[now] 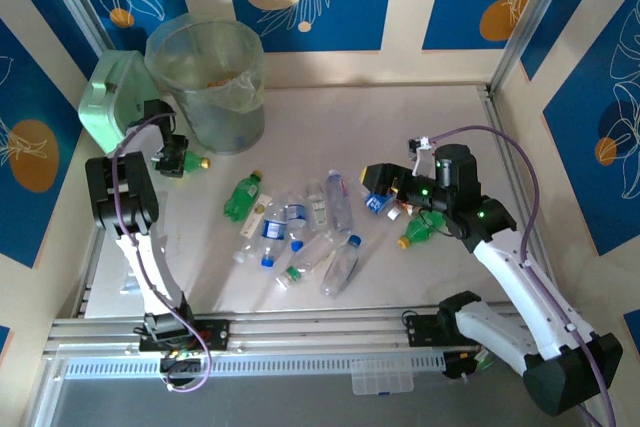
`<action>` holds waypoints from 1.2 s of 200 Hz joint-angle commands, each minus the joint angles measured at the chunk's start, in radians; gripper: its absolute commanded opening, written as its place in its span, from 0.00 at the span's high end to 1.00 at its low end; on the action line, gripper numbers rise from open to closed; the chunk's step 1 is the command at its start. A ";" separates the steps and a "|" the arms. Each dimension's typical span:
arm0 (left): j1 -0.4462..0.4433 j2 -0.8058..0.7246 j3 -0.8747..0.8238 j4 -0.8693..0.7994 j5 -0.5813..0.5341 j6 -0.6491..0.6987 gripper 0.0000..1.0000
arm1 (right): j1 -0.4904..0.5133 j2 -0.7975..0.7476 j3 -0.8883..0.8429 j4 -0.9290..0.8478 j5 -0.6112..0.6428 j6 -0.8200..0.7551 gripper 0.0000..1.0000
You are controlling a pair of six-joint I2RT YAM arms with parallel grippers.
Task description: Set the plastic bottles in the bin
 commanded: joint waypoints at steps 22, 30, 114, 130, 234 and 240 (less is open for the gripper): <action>-0.041 -0.114 -0.087 -0.027 -0.026 -0.046 0.50 | 0.018 -0.044 0.013 -0.024 -0.007 0.013 0.04; -0.044 -0.137 -0.104 -0.023 -0.030 -0.047 0.50 | 0.021 -0.055 0.011 -0.027 -0.003 0.013 0.04; -0.090 -0.466 -0.314 -0.033 -0.086 -0.052 0.55 | 0.040 -0.135 0.000 -0.055 0.013 0.024 0.04; -0.111 -0.535 -0.362 -0.035 -0.116 -0.035 0.56 | 0.045 -0.140 0.003 -0.056 0.015 0.023 0.04; -0.341 -1.006 -0.571 0.354 -0.153 0.465 0.68 | 0.059 -0.122 0.078 -0.088 0.015 -0.010 0.04; -0.355 -1.022 -0.566 0.379 -0.144 0.515 0.68 | 0.060 -0.123 0.078 -0.087 0.017 -0.010 0.04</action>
